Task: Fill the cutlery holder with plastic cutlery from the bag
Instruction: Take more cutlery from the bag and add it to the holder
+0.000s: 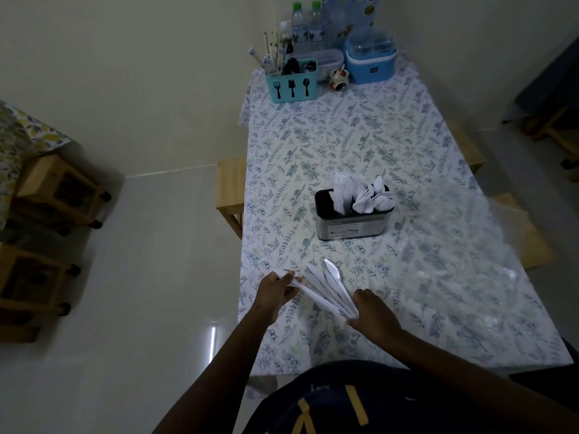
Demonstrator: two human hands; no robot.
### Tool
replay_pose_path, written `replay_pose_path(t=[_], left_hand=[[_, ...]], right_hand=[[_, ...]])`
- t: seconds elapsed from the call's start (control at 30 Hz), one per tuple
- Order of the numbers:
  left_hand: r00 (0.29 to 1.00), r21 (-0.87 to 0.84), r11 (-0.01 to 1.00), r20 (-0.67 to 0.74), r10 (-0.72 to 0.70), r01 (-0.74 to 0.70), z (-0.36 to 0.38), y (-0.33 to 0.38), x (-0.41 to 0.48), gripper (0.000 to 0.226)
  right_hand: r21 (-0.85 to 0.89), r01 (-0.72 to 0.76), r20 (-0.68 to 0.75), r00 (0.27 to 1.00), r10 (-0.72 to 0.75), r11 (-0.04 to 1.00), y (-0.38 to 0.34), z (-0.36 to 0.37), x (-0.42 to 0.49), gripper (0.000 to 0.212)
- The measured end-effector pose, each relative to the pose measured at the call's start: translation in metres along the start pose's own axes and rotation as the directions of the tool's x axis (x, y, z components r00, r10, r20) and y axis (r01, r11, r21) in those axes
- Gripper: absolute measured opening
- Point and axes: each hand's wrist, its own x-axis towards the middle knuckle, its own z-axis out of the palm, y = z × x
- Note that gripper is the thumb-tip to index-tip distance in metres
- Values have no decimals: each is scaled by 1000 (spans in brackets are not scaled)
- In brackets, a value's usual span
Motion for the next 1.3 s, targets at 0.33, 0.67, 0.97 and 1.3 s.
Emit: replay_pose_path(t=[0.33, 0.67, 0.97, 1.3], left_hand=[[999, 30, 999, 42, -21, 20, -13, -3, 1, 10], [985, 110, 991, 141, -96, 81, -13, -2, 15, 18], [958, 150, 988, 276, -78, 37, 8, -4, 10, 26], [988, 57, 998, 149, -35, 27, 11, 4, 8, 13]], right_hand=[[98, -68, -16, 997, 70, 993, -11, -1, 4, 21], [483, -165, -60, 973, 221, 860, -16, -10, -10, 13], [544, -50, -60, 993, 99, 837, -34, -11, -35, 9], [480, 19, -108, 993, 38, 877, -29, -14, -27, 17]])
